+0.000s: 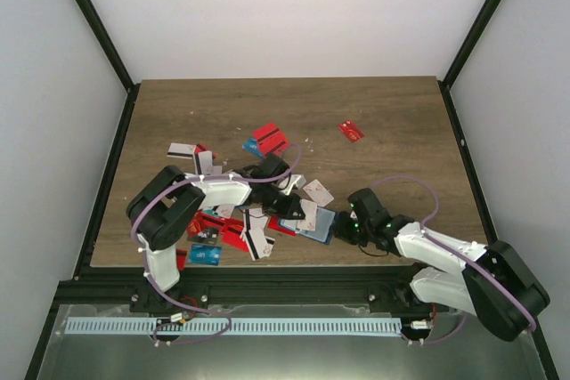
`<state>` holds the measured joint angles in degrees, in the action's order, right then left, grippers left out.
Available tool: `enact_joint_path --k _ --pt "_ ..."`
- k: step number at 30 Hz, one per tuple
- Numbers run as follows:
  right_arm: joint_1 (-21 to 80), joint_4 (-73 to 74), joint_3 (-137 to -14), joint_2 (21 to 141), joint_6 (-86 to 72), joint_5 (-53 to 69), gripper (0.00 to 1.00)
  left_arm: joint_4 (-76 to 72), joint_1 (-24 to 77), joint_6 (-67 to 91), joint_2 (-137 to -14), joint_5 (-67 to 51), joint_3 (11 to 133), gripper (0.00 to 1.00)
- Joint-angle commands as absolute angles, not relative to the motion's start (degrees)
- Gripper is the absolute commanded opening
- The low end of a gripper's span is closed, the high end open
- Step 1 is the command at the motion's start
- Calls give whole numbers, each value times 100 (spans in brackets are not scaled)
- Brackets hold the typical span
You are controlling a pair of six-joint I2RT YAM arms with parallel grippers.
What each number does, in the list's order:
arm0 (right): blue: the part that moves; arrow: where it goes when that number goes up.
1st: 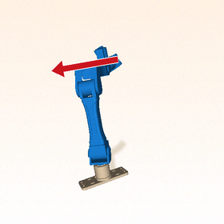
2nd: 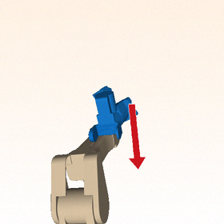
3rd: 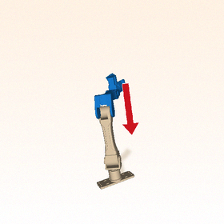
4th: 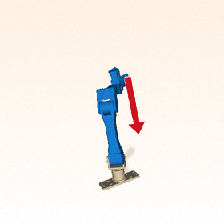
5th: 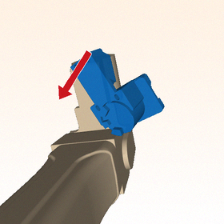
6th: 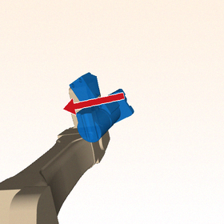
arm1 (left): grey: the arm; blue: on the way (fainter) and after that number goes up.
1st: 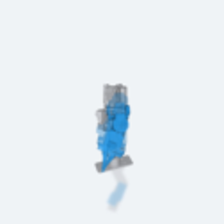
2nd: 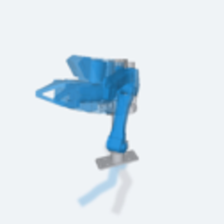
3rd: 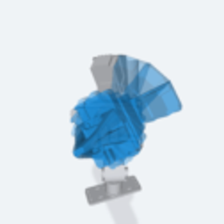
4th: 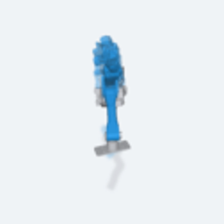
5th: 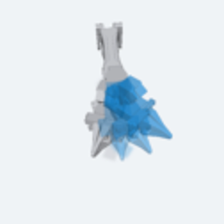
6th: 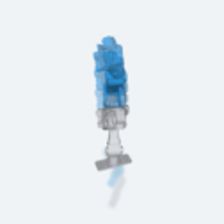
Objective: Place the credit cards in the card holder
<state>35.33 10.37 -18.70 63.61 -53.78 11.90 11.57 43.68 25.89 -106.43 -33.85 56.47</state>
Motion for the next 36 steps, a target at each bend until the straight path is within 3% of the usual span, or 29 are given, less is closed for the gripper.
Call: enact_joint_path --k 1,12,36 --pt "3498 1331 -1871 6559 -5309 915 17 1801 4378 2355 -11050 -3316 5571 4" --pt "3489 1257 -1871 6601 -5274 801 18 1827 4399 2272 -11150 -3739 5499 4" --pt "3489 1242 -1800 6568 -5245 960 18 1007 4718 3402 -11303 -3430 5447 4"
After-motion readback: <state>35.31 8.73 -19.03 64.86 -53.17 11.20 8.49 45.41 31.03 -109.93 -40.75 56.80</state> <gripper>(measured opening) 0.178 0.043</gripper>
